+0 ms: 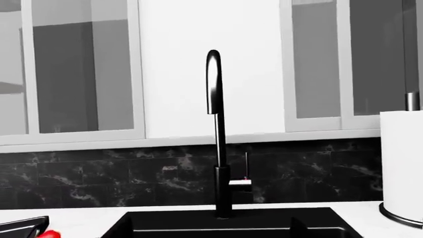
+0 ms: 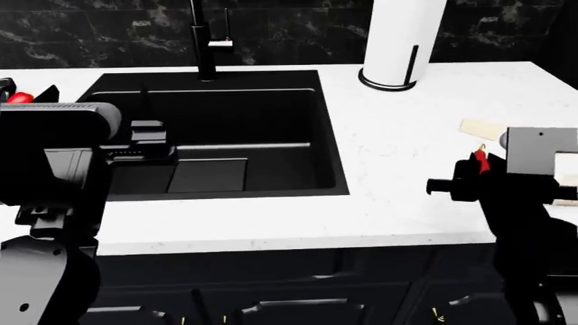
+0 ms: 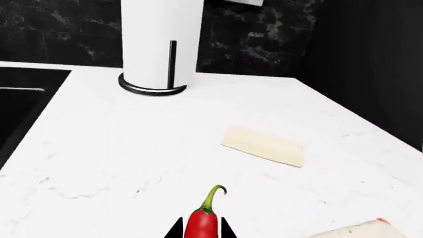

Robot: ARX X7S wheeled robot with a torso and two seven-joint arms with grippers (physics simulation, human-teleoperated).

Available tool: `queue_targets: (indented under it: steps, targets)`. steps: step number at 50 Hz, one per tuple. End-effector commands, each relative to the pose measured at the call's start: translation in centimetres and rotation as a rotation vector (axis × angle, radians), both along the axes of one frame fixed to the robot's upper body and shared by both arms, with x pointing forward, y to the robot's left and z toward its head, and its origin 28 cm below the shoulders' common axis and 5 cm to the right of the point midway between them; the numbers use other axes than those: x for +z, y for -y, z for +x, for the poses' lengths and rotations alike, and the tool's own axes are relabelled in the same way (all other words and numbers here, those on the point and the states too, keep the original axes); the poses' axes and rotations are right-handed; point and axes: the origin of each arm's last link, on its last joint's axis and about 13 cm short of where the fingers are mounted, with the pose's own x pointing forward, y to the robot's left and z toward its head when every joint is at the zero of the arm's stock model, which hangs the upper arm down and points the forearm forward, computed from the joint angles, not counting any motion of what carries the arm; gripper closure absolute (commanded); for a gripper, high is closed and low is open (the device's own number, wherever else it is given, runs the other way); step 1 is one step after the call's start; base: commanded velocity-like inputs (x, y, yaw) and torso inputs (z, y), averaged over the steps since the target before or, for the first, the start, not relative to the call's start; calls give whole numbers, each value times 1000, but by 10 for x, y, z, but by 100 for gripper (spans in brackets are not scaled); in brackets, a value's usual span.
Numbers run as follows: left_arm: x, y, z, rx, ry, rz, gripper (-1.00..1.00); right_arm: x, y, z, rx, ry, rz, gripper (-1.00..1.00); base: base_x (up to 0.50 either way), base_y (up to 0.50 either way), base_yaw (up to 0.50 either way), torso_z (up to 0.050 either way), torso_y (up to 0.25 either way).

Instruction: Pick up the fruits and vegetables and place them in the sink. Turn on the sink faucet to wash them. Then turn the sink off and put them in the tray.

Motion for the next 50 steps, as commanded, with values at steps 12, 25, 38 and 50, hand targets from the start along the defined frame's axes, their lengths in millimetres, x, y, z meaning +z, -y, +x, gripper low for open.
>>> queue_targets:
  steps: [12, 25, 38, 50]
  targets:
    - [65, -28, -13, 15, -20, 56, -100, 95, -15, 10, 242, 113, -2, 100, 0, 0, 0, 0, 0]
    - [90, -38, -28, 19, -13, 74, -100, 126, -33, 7, 354, 140, -100, 100, 6, 154, 77, 47, -1]
    - [96, -37, -21, -63, -139, 111, -100, 140, -45, 12, 425, 185, -102, 100, 0, 0, 500, 11, 0]
    - [110, -36, -6, -98, -196, 68, -100, 137, -48, 21, 437, 184, -79, 100, 143, 449, 42, 0, 0]
